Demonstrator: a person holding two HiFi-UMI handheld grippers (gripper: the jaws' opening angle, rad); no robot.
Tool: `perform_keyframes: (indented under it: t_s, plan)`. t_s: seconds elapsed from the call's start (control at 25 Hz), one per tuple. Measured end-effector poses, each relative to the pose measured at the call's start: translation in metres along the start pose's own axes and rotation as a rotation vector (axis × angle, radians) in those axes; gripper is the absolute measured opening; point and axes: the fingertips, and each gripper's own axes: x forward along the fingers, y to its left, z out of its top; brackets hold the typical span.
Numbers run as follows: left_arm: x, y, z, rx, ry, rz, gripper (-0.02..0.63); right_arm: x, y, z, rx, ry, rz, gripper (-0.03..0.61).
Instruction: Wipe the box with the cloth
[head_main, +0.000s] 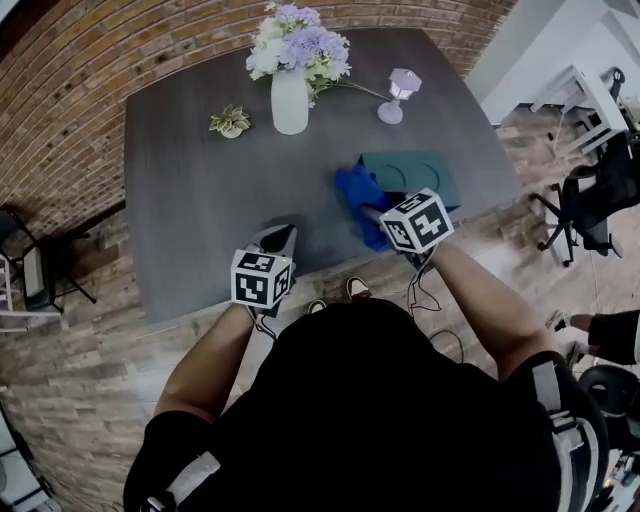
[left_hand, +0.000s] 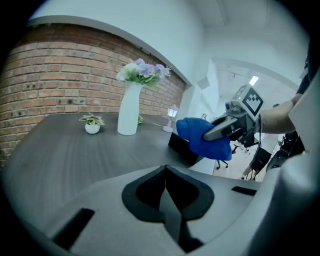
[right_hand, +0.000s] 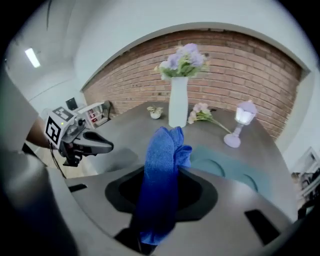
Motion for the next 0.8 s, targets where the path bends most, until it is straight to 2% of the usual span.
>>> perform_keyframes:
  t_s: [0.16, 0.32, 0.56, 0.8]
  plan:
    - [0.018, -0.005, 0.023, 0.046, -0.013, -0.043, 0.009, -0.042, -0.059, 0.004, 0.103, -0.095, -0.194, 0.14]
    - [0.028, -0.015, 0.046, 0.083, -0.04, -0.079, 0.01, -0.075, -0.087, -0.012, 0.176, -0.129, -0.297, 0.14]
    - [0.031, -0.034, 0.042, 0.111, -0.021, -0.124, 0.009, -0.091, -0.096, -0.048, 0.254, -0.104, -0.36, 0.14]
    - [0.027, -0.035, 0.035, 0.099, -0.018, -0.12, 0.009, -0.094, -0.093, -0.05, 0.239, -0.096, -0.366, 0.14]
